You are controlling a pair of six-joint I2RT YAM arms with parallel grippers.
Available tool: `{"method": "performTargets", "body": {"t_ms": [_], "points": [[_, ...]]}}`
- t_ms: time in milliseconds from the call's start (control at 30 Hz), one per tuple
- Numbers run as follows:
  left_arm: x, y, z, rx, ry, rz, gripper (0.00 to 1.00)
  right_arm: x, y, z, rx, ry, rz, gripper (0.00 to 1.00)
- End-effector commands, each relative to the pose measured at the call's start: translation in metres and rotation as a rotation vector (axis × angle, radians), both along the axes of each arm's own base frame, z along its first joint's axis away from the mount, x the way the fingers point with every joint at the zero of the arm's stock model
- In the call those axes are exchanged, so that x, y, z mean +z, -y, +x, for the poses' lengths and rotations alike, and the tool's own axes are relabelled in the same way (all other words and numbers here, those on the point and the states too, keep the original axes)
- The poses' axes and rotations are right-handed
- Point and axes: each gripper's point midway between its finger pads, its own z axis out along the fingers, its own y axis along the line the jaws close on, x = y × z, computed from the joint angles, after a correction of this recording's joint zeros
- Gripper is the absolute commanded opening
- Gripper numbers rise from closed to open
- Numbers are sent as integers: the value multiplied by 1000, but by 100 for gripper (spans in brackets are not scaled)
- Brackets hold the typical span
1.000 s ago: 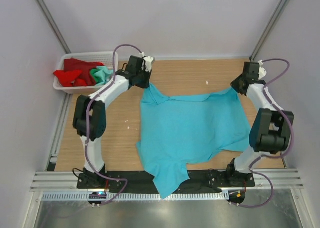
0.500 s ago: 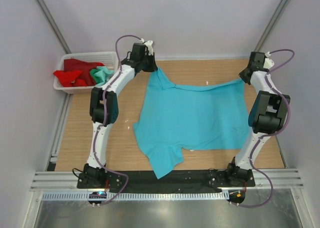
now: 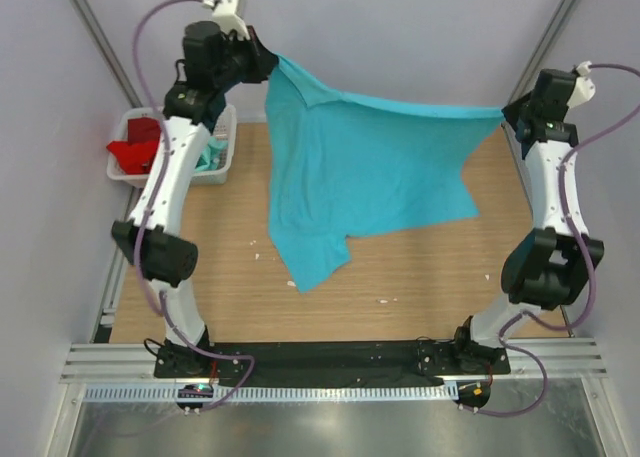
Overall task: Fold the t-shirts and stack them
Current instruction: Flatten the tshirt out
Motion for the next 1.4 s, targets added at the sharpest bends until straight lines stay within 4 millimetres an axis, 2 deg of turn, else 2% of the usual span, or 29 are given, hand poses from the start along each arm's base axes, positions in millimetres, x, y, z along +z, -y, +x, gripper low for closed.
{"method": "performTargets", "body": {"t_ms": [0, 33, 100, 133, 167, 233, 267, 333, 367, 433, 500, 533, 600, 700, 733, 800, 833, 867, 900, 967, 1000, 1033, 1067, 1133, 1167, 1200, 1267, 1300, 1367], "points": [[124, -17, -78, -24, 268, -61, 0, 149, -15, -52, 2, 350, -65, 1], [148, -26, -108, -22, 322, -74, 0, 175, -20, -74, 4, 410, -86, 1], [172, -36, -139, -20, 385, -82, 0, 203, -28, -97, 11, 476, -106, 1], [198, -46, -173, -16, 450, -99, 0, 213, -32, -107, 19, 501, -111, 1], [205, -52, -189, -9, 475, -101, 0, 237, -40, -131, 22, 565, -115, 1], [225, -62, -222, -4, 541, -111, 0, 260, -49, -154, 29, 627, -130, 1], [245, -74, -258, 6, 608, -129, 0, 277, -59, -174, 43, 675, -139, 1], [262, -85, -293, 16, 672, -143, 0, 297, -67, -196, 45, 726, -154, 1], [276, -95, -322, 27, 728, -159, 0, 313, -76, -216, 60, 762, -171, 1], [290, -104, -353, 33, 783, -178, 0, 334, -82, -239, 56, 814, -184, 1], [299, -113, -380, 38, 824, -195, 0, 346, -90, -259, 68, 852, -185, 1], [304, -116, -389, 39, 841, -201, 0, 352, -90, -267, 59, 867, -189, 1], [304, -120, -399, 47, 853, -206, 0, 352, -93, -271, 67, 873, -186, 1], [289, -115, -378, 54, 801, -176, 0, 334, -90, -257, 65, 827, -185, 1], [276, -109, -360, 46, 757, -156, 0, 312, -88, -239, 67, 769, -177, 1], [254, -101, -332, 38, 699, -116, 0, 289, -87, -219, 74, 724, -168, 1], [239, -93, -311, 25, 653, -91, 0, 259, -85, -200, 77, 655, -158, 1], [211, -82, -285, 0, 578, -62, 0, 245, -84, -184, 79, 634, -156, 1], [196, -75, -271, -22, 549, -33, 0, 230, -83, -173, 82, 611, -146, 1], [137, -52, -225, -87, 408, 17, 0, 169, -79, -136, 86, 483, -136, 1], [119, -46, -211, -108, 376, 34, 0, 149, -79, -125, 96, 443, -132, 1], [98, -39, -196, -127, 328, 50, 0, 111, -78, -112, 104, 370, -130, 1], [55, -27, -171, -164, 244, 72, 0, 85, -76, -95, 113, 326, -135, 1], [5, -19, -143, -181, 160, 118, 0, 42, -74, -78, 130, 258, -154, 1], [-45, -12, -115, -190, 58, 150, 0, 23, -71, -70, 135, 218, -158, 1], [-74, -10, -102, -192, -3, 167, 0, -9, -65, -58, 134, 145, -150, 1], [-126, -4, -78, -216, -93, 210, 0, -38, -59, -45, 140, 101, -148, 1], [-167, 2, -58, -222, -178, 218, 0, -70, -51, -37, 136, 28, -137, 1], [-204, 6, -37, -220, -247, 213, 0, -78, -45, -21, 151, 23, -140, 1]]}}
